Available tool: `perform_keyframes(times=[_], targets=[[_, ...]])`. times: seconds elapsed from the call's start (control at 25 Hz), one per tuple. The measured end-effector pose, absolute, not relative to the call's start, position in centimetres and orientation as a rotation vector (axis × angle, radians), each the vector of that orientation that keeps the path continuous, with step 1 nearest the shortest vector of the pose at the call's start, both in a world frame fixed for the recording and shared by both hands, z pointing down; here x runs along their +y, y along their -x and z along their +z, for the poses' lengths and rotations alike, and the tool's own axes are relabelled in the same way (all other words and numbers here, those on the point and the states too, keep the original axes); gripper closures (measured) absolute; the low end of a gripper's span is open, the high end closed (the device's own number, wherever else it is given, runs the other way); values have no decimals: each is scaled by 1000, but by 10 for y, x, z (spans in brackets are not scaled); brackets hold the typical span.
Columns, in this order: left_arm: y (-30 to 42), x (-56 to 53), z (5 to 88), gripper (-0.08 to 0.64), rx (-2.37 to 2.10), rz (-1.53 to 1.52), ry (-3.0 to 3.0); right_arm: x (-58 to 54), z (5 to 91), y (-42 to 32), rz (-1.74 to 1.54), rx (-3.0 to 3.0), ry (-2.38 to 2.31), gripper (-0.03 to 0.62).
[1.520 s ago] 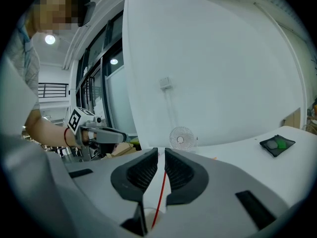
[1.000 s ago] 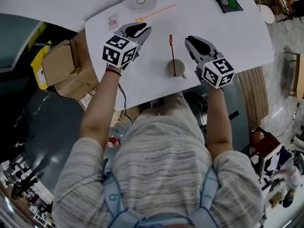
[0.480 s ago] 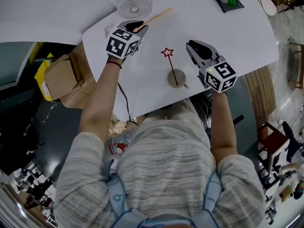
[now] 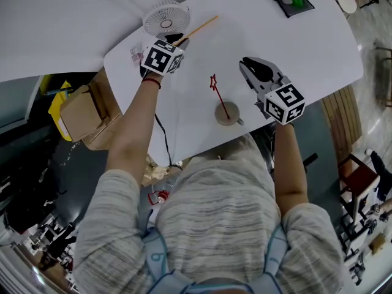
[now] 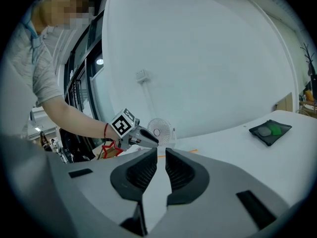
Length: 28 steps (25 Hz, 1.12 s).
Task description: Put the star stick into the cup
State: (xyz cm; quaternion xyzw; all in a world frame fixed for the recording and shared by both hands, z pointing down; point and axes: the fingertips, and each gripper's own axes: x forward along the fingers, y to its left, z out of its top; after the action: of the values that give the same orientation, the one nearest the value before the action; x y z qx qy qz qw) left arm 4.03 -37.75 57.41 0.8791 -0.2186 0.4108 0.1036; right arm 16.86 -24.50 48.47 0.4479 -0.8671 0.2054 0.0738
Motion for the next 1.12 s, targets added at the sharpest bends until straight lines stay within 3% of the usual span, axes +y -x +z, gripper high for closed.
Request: perform_keyframes(times=[0.32, 0.88, 1.12], targets=[[-36, -393, 630, 482, -626, 1514, -2496, -255, 496, -185, 654, -2588, -1359, 571], [-32, -403, 666, 485, -571, 1780, -2391, -272, 502, -194, 687, -2591, -1370, 571], [-32, -401, 670, 507, -492, 1760, -2340, -273, 503, -202, 695, -2589, -1382, 571]])
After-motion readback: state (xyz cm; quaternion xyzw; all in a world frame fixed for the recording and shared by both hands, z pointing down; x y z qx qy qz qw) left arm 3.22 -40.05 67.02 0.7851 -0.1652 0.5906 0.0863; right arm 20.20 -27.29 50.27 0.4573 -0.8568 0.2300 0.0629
